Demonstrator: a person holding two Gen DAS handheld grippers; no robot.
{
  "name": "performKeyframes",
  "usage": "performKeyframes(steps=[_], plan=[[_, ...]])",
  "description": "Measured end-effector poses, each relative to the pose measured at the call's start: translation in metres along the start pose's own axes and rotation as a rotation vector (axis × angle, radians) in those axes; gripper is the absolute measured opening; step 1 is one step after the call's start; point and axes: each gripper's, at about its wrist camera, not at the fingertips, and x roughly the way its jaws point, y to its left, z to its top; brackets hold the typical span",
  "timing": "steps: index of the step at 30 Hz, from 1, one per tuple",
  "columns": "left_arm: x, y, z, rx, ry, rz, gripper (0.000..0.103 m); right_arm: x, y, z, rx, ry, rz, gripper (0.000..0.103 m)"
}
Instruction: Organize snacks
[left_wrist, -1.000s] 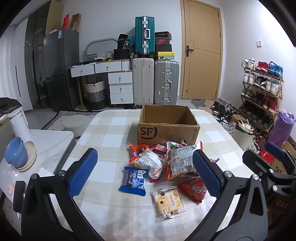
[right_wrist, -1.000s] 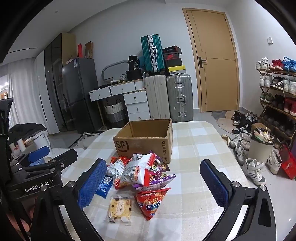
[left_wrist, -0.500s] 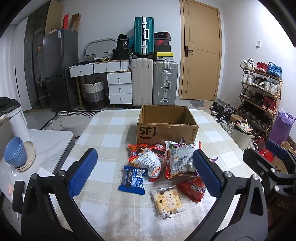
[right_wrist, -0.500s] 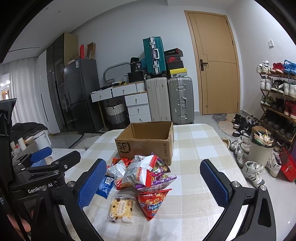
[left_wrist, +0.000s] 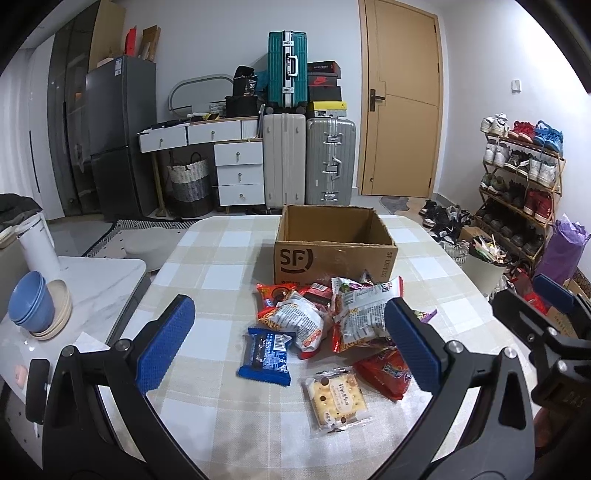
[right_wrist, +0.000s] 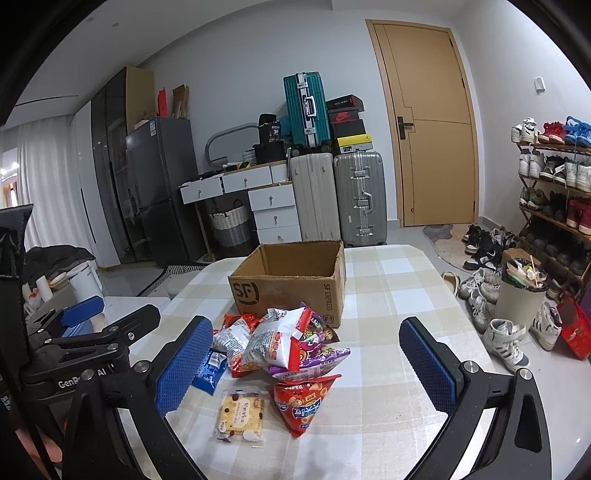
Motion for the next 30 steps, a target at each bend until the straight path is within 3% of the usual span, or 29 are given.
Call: performKeyframes(steps=[30], plan=[[0.017,-0.001,-0.007,-0.002,0.044,-0.032,0.103,0.002,-0.001,-0.002,0.012,0.015,0.008,0.103]])
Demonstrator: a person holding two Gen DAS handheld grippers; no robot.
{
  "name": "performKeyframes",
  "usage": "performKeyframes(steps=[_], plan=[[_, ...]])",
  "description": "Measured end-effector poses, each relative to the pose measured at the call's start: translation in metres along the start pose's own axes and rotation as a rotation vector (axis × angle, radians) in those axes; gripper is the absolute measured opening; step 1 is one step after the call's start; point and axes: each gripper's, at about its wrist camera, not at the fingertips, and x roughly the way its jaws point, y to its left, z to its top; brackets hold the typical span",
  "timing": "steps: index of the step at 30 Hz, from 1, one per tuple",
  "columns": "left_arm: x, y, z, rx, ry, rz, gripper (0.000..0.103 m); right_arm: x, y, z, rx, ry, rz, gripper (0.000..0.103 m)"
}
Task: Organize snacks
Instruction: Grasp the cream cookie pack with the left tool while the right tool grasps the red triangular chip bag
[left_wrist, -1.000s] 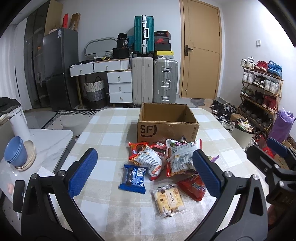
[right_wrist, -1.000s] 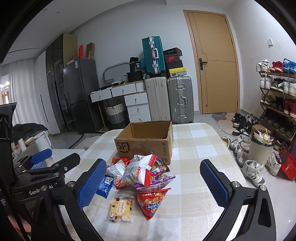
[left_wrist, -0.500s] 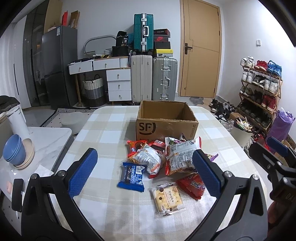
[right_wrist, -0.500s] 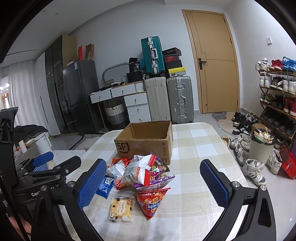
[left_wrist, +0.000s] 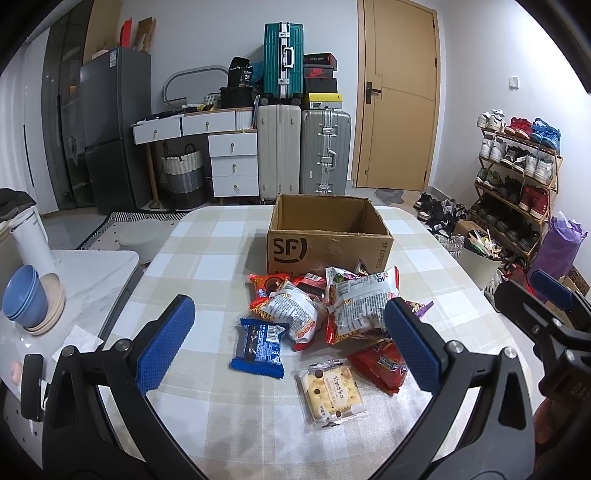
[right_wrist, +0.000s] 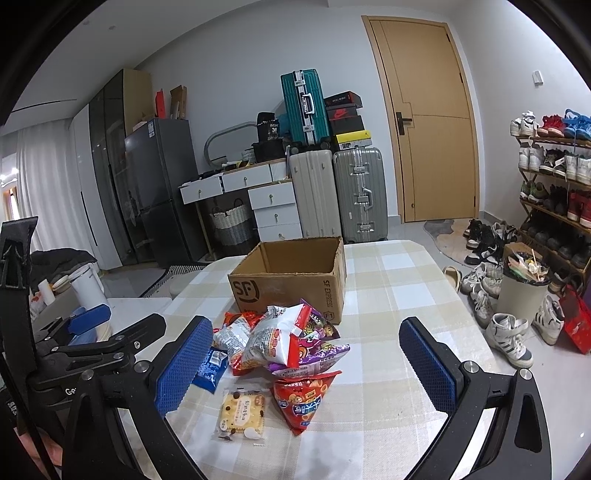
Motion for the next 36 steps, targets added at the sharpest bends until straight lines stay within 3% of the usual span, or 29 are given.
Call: performKeyframes(steps=[7,11,18,25,31,33,36], plan=[[0.026,0.003,-0.019,0.017,0.076,-0.012,0.103,0.004,-0.002,-0.004,0.010,0.016,-0.001,0.103],[0.055,0.005,-0.040,0.013,0.183,-0.008,0.102,0.009,-0.006,-0.008,0.013,0.027,-0.010,0.103],[0.105,-0.020,-0.078,0.065,0.337,-0.088,0.102,0.025,-0.014,-0.018,0.027,0.068,-0.015,0.103],[0.158,-0.033,-0.098,0.063,0.484,-0.023,0.103,0.038,-0.028,-0.027,0.050,0.098,-0.022,0.103],[0.181,-0.041,-0.107,0.081,0.507,-0.002,0.102,0.050,-0.038,-0.036,0.054,0.123,-0.049,0.103],[0.188,-0.043,-0.110,0.082,0.514,-0.009,0.097,0.055,-0.040,-0.039,0.058,0.137,-0.040,0.103],[0.193,-0.047,-0.112,0.077,0.506,-0.059,0.077,0.062,-0.042,-0.044,0.060,0.158,-0.036,0.103]])
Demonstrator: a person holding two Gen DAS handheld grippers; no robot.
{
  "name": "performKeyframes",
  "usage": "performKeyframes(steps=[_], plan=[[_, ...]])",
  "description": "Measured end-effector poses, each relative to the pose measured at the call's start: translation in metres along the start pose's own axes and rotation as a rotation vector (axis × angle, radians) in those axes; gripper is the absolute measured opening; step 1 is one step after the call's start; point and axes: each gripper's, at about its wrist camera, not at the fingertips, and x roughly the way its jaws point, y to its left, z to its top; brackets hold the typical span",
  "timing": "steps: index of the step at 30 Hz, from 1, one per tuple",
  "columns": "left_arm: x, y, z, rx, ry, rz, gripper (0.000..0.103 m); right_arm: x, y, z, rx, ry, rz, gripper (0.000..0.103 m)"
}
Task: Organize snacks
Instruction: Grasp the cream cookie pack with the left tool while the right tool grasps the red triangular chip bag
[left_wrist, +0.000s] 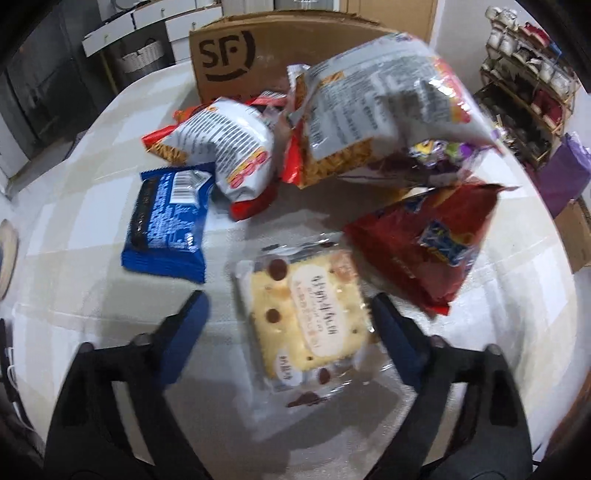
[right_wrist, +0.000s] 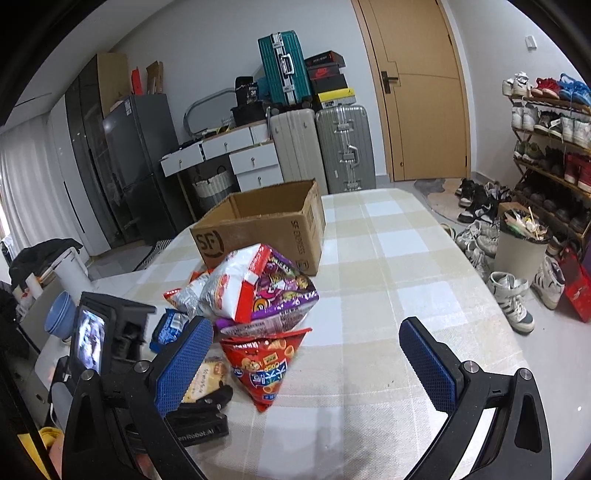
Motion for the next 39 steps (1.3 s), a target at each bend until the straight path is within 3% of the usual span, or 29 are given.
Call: performKeyframes(steps=[2,4,9,17,22,24,26,31,34,39], plan=[[0.000,0.000,0.000,0.019,-0.010,-0.024,0.062,0.005,-0.001,-0.003,0.000,0.027,0.005,0.103],[0.003,0.000,0.001,0.039,-0.025,-0.056,0.059,0.011,-0.003,-0.005,0.000,0.049,0.018,0.103],[0.008,0.003,0.001,0.059,-0.053,-0.121,0.058,0.025,-0.003,-0.013,0.006,0.108,0.066,0.103],[-0.024,0.021,0.004,0.043,-0.121,-0.129,0.058,0.054,-0.001,-0.020,0.028,0.186,0.178,0.103],[-0.057,0.039,-0.007,0.008,-0.152,-0.142,0.058,0.076,0.004,-0.024,-0.006,0.219,0.180,0.101],[-0.067,0.047,-0.010,-0.007,-0.165,-0.142,0.058,0.085,0.008,-0.025,-0.021,0.231,0.181,0.096],[-0.081,0.054,-0.018,-0.025,-0.176,-0.146,0.058,0.096,0.011,-0.026,-0.025,0.254,0.189,0.083],[-0.090,0.072,-0.025,-0.057,-0.185,-0.146,0.058,0.111,0.020,-0.030,-0.026,0.288,0.195,0.082],[-0.093,0.079,-0.027,-0.071,-0.190,-0.149,0.058,0.121,0.021,-0.031,-0.009,0.313,0.213,0.066],[-0.090,0.083,-0.026,-0.086,-0.193,-0.148,0.058,0.131,0.025,-0.038,0.016,0.342,0.237,0.048]])
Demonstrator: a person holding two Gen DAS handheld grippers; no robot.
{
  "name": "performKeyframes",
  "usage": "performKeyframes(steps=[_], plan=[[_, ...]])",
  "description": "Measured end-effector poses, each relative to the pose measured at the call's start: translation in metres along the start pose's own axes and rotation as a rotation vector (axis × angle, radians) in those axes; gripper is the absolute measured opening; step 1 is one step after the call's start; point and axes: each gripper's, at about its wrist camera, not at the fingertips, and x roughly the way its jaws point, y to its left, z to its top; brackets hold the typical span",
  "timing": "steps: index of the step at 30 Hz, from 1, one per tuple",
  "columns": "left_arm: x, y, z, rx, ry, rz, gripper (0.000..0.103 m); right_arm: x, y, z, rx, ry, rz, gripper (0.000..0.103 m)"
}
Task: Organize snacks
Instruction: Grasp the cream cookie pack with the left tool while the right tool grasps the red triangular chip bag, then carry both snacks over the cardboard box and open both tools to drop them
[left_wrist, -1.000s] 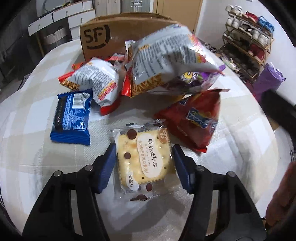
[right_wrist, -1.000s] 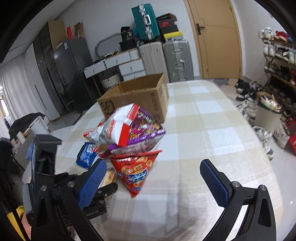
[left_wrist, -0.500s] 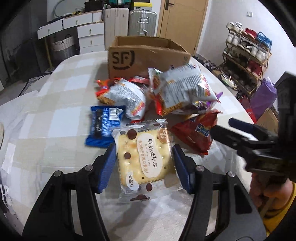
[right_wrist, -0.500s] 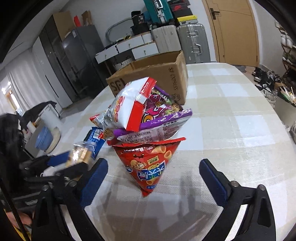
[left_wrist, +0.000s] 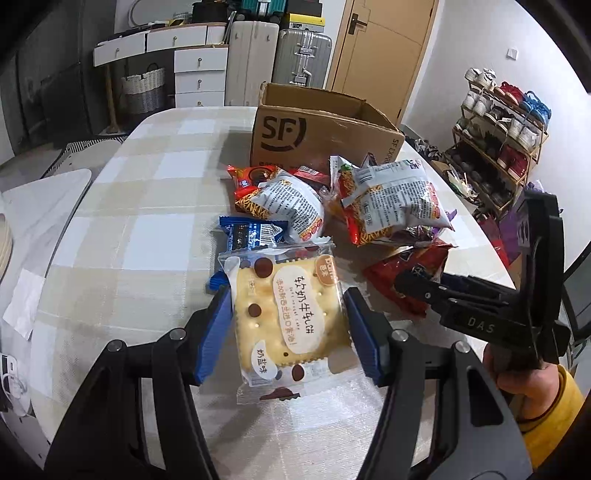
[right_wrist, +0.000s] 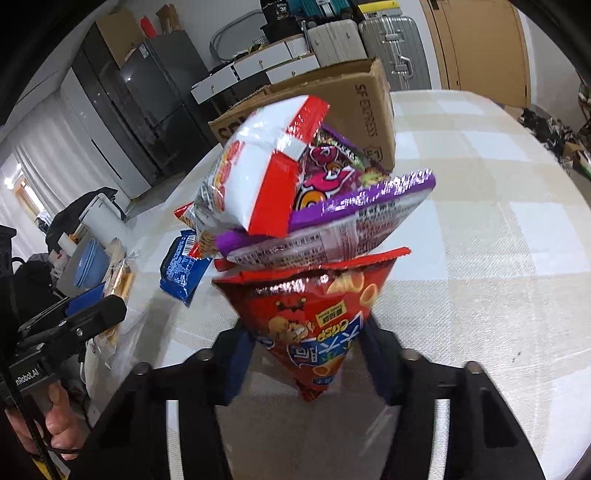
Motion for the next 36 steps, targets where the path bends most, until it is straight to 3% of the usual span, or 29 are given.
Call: performKeyframes(steps=[2,9,18,26,36], plan=[[-0.001,0.001,0.000,0.000,-0.004,-0.001,0.058,0.000,0.000,-0.002,0.005,-0.010,0.011,0.043],[-0.012,0.000,0.001,-0.002,-0.028,0.008,0.058,-0.013,0.009,-0.009,-0.015,-0.040,0.040,0.041],[-0.043,-0.008,0.006,0.022,-0.090,-0.006,0.058,-0.079,0.021,-0.018,-0.035,-0.168,0.088,0.041],[-0.073,-0.018,0.017,0.041,-0.140,-0.027,0.058,-0.143,0.033,-0.002,-0.041,-0.302,0.127,0.041],[-0.091,-0.019,0.043,0.044,-0.166,-0.050,0.058,-0.164,0.030,0.028,-0.028,-0.337,0.161,0.041]])
